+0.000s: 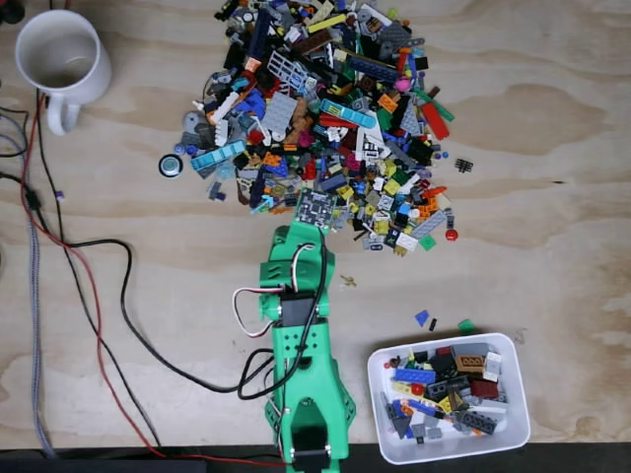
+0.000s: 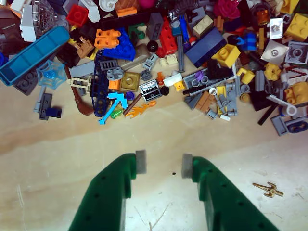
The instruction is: Find the closest Lego and put it in the bin.
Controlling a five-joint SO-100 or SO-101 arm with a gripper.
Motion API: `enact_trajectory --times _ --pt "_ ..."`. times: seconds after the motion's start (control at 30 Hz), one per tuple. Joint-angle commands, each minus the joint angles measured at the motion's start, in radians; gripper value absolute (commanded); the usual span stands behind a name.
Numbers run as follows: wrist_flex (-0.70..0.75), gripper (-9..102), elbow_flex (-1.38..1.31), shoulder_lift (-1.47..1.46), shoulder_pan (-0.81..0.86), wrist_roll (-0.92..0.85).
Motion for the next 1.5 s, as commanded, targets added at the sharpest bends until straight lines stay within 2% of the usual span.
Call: enact_trajectory --times 0.0,0.23,0.3,0.5,0.83,1.47 --pt "-0.005 13 -0.058 -0.046 -0.052 0.057" --pt "-0.095 15 -0.301 -0.497 -0.293 0.500" --pt "-0.127 17 -0.387 -0.629 -0.318 0.617" --pt "-0.141 18 -0.678 -0.963 -0.354 0.810" --pt "-0.080 17 -1.011 -1.233 -0.393 0.904" --pt "-0.244 17 -1.100 -1.374 -0.383 0.919"
